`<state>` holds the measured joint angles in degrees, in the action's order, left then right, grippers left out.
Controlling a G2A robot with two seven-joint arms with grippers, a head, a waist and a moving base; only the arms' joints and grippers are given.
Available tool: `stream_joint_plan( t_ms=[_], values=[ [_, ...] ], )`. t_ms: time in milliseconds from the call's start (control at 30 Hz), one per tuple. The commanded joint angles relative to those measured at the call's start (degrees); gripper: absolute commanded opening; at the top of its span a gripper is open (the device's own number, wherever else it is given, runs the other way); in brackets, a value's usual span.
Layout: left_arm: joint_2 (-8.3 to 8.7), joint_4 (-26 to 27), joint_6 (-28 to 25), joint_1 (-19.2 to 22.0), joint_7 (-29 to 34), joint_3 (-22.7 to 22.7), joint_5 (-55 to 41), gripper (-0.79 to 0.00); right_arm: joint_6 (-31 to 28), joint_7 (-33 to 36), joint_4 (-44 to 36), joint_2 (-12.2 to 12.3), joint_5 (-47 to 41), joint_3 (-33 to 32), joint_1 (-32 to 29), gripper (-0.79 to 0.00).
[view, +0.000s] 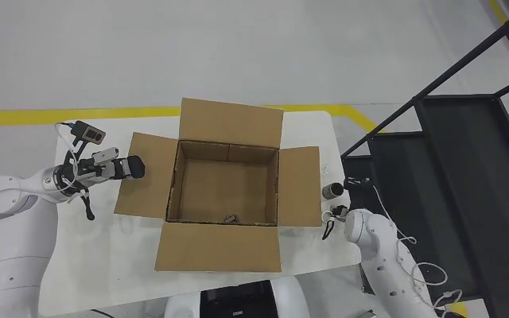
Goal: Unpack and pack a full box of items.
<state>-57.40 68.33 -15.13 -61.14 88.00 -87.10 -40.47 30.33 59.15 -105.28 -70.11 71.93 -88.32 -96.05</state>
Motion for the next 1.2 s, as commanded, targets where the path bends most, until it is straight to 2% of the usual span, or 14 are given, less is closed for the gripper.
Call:
stream_joint_plan(
  t_ms=[0,267,400,500,633,733,833,1000,1167],
  values=[
    [0.00,0.00,0.00,0.00,0.00,0.00,0.00,0.000,0.19,0.44,-4.08,0.13,-1.10,-2.96,-1.20,0.000],
    [0.00,0.00,0.00,0.00,0.00,0.00,0.00,0.000,-0.47,0.00,-20.58,0.13,-12.25,-14.04,-2.78,0.000],
    [0.00,0.00,0.00,0.00,0.00,0.00,0.00,0.000,-2.16,-0.11,-26.82,-0.03,-19.59,-16.09,-1.55,0.000],
    [0.00,0.00,0.00,0.00,0.00,0.00,0.00,0.000,-6.36,1.69,-29.37,0.01,-26.31,-15.48,0.22,0.000],
    [0.00,0.00,0.00,0.00,0.00,0.00,0.00,0.000,-12.28,4.22,-29.37,0.29,-30.01,-9.97,4.22,0.000],
    [0.00,0.00,0.00,0.00,0.00,0.00,0.00,0.000,-13.76,6.73,-29.37,0.43,-29.27,-3.52,7.00,0.000],
    [0.00,0.00,0.00,0.00,0.00,0.00,0.00,0.000,-12.29,9.01,-29.37,0.38,-26.79,3.89,9.35,0.000],
    [0.00,0.00,0.00,0.00,0.00,0.00,0.00,0.000,-6.17,13.12,-28.98,-0.01,-22.47,14.34,13.54,0.000],
    [0.00,0.00,0.00,0.00,0.00,0.00,0.00,0.000,-0.32,15.12,-24.06,-0.81,-17.50,23.87,18.97,0.000]
  ],
)
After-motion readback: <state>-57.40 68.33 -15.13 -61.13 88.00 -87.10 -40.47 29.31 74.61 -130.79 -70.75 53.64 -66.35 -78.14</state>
